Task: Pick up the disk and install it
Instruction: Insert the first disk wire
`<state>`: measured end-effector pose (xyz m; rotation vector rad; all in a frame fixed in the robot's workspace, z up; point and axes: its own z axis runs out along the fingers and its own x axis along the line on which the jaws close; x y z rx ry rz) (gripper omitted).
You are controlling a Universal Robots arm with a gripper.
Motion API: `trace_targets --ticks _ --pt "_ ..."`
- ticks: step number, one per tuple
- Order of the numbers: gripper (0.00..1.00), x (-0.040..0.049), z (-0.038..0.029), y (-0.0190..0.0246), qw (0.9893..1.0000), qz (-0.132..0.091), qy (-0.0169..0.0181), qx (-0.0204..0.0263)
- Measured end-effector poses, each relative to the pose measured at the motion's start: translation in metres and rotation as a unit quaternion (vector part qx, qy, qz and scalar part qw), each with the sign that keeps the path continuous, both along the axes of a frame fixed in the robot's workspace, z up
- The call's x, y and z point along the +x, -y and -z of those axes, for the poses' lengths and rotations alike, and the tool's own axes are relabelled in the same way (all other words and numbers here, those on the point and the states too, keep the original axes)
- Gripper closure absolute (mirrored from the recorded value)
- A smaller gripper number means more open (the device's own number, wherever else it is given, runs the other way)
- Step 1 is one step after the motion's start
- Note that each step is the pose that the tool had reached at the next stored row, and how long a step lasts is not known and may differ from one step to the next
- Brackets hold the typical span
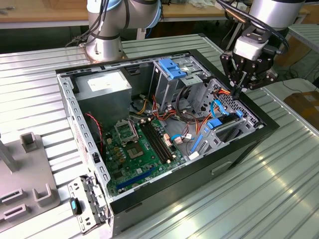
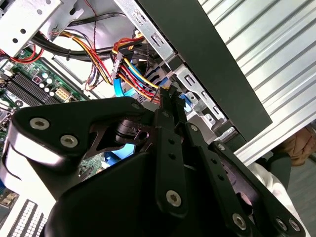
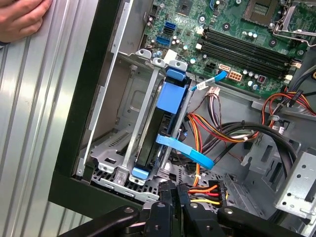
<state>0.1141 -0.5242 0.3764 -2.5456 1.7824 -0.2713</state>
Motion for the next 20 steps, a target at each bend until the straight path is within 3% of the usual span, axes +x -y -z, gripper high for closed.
trace_targets --ticks 7,11,13,17,20 --pt "0.84 0.0000 -0.0001 0.0000 1.0000 0.007 0.0000 0.0000" --pt "0.84 0.0000 -0.0001 0.0000 0.9994 0.033 0.0000 -0.0001" --pt "0.84 -0.0009 -0.0001 0.0000 0.9986 0.053 0.0000 -0.0001" --pt "0.84 -0.0086 0.0000 0.0001 0.9984 0.057 0.0000 0.0003" --pt "0.84 -0.0086 -0.0001 0.0000 0.9983 0.058 0.0000 0.0004"
